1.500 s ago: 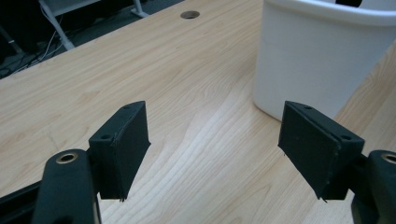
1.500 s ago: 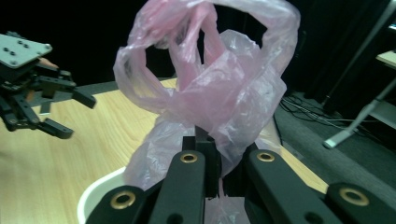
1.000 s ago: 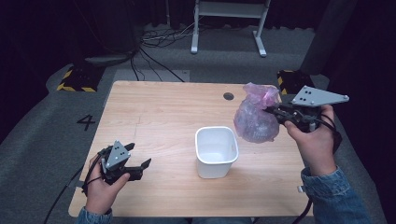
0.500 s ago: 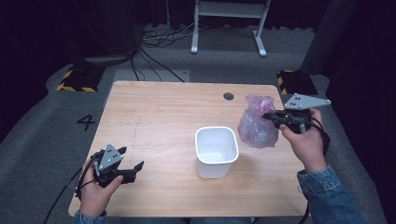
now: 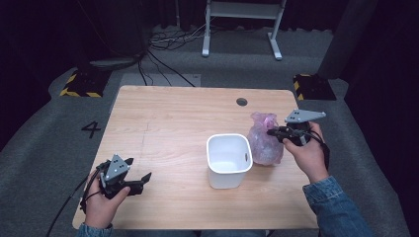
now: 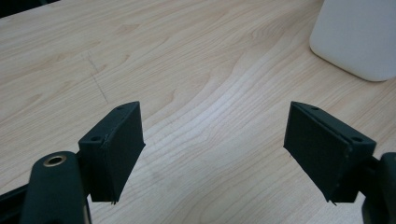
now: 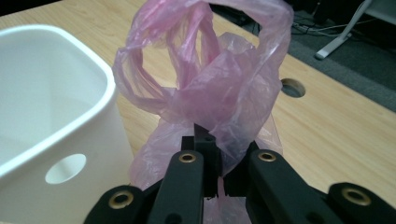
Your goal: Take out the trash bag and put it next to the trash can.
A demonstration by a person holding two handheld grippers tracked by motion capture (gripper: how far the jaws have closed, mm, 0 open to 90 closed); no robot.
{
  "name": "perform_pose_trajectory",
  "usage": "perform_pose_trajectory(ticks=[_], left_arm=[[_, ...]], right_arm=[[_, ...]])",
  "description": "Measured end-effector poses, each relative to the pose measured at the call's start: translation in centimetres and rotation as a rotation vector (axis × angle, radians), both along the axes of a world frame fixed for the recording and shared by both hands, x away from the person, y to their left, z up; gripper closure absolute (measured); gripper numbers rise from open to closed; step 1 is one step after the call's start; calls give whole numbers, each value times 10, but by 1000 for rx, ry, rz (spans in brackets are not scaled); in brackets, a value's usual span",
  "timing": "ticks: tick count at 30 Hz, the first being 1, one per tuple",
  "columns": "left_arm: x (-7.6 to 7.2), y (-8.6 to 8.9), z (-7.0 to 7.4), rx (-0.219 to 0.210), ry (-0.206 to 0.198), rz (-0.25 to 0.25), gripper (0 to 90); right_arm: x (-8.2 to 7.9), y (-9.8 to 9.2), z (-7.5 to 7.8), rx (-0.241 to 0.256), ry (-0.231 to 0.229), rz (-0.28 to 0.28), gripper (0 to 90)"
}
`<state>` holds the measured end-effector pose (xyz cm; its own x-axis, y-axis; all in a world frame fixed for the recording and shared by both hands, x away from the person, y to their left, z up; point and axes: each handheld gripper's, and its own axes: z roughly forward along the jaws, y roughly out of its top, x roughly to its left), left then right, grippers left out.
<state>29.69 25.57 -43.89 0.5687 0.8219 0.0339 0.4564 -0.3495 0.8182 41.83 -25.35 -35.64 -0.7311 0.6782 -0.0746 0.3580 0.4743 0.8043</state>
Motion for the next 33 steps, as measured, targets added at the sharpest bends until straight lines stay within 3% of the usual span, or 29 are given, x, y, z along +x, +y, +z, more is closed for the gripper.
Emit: perform_pose_trajectory(ticks=[6,12,15,24,33], left_arm=[[1,-4,-1,4,0,-14,195],[1,-6,-1,-1,5,-22,194],[1,-6,-1,-5,4,-22,194],[1,-7,0,-14,4,-26,195],[-3,-2,2,-15,-1,-14,195]], right_arm=[[3,0,-18,17,46,-8,807],[-2,-6,-20,81,35,-51,478],[-8,-14,-16,108,31,-74,376],[-35,-37,4,120,-18,-73,329],[-60,-60,8,103,-27,-105,329]])
